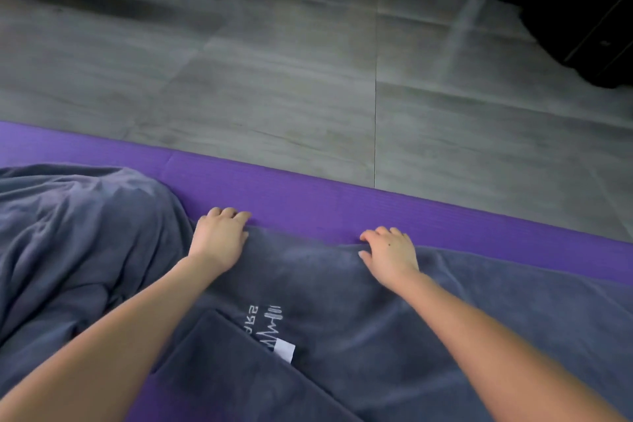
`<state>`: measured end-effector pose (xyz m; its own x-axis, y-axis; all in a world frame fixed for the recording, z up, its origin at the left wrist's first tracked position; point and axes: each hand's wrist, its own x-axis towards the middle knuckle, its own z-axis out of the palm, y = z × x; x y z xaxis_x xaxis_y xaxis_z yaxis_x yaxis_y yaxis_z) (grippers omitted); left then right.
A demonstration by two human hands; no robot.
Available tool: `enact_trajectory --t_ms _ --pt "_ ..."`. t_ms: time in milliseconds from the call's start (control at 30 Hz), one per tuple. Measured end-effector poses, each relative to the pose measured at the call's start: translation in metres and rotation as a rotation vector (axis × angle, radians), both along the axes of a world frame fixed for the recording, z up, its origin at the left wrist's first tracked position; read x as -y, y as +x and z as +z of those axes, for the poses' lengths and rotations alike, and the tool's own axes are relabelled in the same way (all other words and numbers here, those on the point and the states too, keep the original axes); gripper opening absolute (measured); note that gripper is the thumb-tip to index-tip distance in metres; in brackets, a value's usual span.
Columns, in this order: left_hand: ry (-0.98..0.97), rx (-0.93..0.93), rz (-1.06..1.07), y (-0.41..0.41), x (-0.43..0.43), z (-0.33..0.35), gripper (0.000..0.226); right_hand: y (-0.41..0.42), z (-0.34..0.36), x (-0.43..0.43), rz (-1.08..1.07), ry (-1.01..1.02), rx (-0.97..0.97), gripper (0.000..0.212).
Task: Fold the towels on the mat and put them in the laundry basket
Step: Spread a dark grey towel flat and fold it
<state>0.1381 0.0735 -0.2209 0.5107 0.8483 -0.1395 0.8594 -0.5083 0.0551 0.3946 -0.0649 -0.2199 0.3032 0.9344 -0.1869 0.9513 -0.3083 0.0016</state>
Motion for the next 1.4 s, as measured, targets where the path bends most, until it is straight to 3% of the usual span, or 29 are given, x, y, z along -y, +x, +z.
enact_trajectory --t_ms 133,300,433,533,633,733,833,933,1000,1133,1200,1267,1400 --pt "0.062 -0.076 -0.043 0.005 -0.005 -0.009 0.035 0.002 -0.014 -0.008 -0.043 -0.032 -0.007 0.034" --pt "0.195 0.148 -0.198 -0.020 0.017 -0.030 0.020 0.002 -0.013 0.012 -0.016 0.099 -0.036 0.009" --pt "0.316 0.235 -0.174 -0.016 0.010 -0.022 0.024 0.001 -0.018 0.038 0.135 0.282 -0.009 0.034" --pt "0.127 0.119 -0.215 0.007 -0.004 -0.017 0.028 -0.003 -0.021 0.050 0.129 0.299 -0.039 0.030" --pt "-0.094 -0.015 -0.090 0.029 -0.008 -0.014 0.037 -0.003 -0.023 0.055 0.123 0.336 -0.026 0.014" --pt "-0.143 0.020 -0.019 0.030 -0.007 -0.013 0.036 -0.003 -0.024 0.056 0.123 0.378 -0.021 0.027" --pt "-0.235 -0.065 -0.100 0.019 0.004 -0.011 0.022 -0.003 -0.024 0.059 0.110 0.419 -0.020 0.018" --pt "-0.196 -0.165 -0.163 0.011 0.016 -0.011 0.024 -0.003 -0.027 0.062 0.096 0.438 -0.044 0.002" --pt "-0.159 -0.186 -0.157 0.011 0.021 -0.012 0.025 -0.004 -0.030 0.065 0.068 0.407 -0.055 0.014" --pt "-0.252 -0.019 -0.076 0.013 0.016 0.000 0.012 0.000 -0.023 0.061 0.011 0.426 -0.087 0.014" --pt "-0.289 0.082 -0.036 0.009 0.001 0.015 0.029 0.007 -0.014 0.052 -0.031 0.475 -0.097 0.004" --pt "-0.243 0.176 -0.002 0.006 -0.020 0.026 0.034 0.014 -0.006 0.036 -0.074 0.527 -0.106 0.008" --pt "-0.084 0.309 0.121 0.014 -0.049 0.022 0.017 0.020 -0.007 -0.011 -0.128 0.503 -0.132 0.007"
